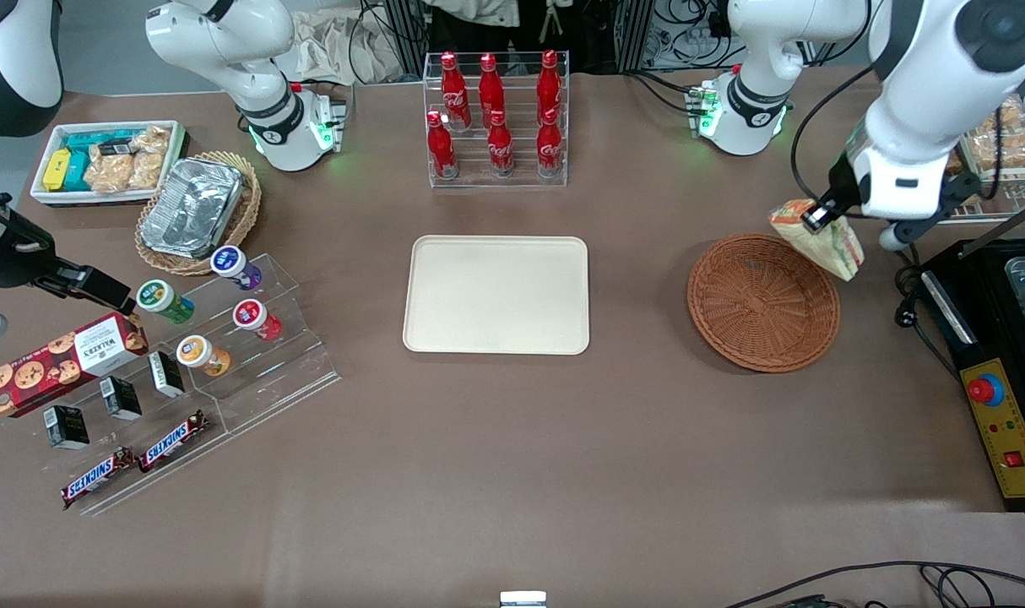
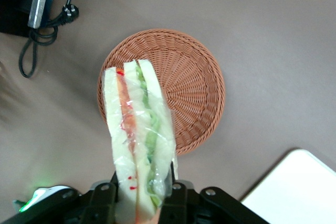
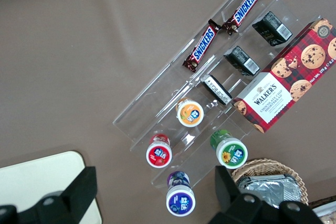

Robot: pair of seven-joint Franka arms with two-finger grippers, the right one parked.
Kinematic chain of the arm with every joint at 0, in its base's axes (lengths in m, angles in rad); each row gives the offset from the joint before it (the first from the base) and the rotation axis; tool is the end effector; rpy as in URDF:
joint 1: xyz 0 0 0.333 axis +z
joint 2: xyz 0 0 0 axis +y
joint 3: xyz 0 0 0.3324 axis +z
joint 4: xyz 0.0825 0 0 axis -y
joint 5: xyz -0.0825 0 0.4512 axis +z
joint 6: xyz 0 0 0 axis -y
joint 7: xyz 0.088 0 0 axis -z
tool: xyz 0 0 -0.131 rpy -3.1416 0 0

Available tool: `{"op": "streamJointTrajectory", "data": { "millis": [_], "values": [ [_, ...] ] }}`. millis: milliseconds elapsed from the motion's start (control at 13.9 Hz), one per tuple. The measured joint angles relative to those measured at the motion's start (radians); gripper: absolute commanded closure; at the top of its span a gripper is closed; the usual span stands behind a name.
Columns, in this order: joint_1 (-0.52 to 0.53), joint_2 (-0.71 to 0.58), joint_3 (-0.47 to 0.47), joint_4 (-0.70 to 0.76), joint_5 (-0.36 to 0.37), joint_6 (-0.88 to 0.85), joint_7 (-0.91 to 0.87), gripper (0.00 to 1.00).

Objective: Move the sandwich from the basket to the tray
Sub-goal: 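Lift the sandwich out of the basket with the left gripper, then carry the held sandwich over to the cream tray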

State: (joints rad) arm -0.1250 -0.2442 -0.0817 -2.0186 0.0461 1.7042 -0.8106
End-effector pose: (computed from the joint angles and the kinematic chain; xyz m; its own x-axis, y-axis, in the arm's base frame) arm 0.5262 -0.1074 0.5280 0.8257 0.5641 -0.0021 0.5613 -0.8220 -0.0962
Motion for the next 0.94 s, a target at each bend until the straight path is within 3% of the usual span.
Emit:
{"op": "streamJointTrajectory", "data": {
  "millis": [216, 647, 935],
  "values": [
    [0.000, 0.002, -0.042, 0.044, -0.037, -0.032, 0.070, 0.70],
    [-0.016, 0.046, -0.264, 0.050, -0.057, -0.031, 0.072, 0.72],
    [-0.104, 0.118, -0.292, 0.051, -0.056, 0.029, 0.072, 0.72]
  ]
}}
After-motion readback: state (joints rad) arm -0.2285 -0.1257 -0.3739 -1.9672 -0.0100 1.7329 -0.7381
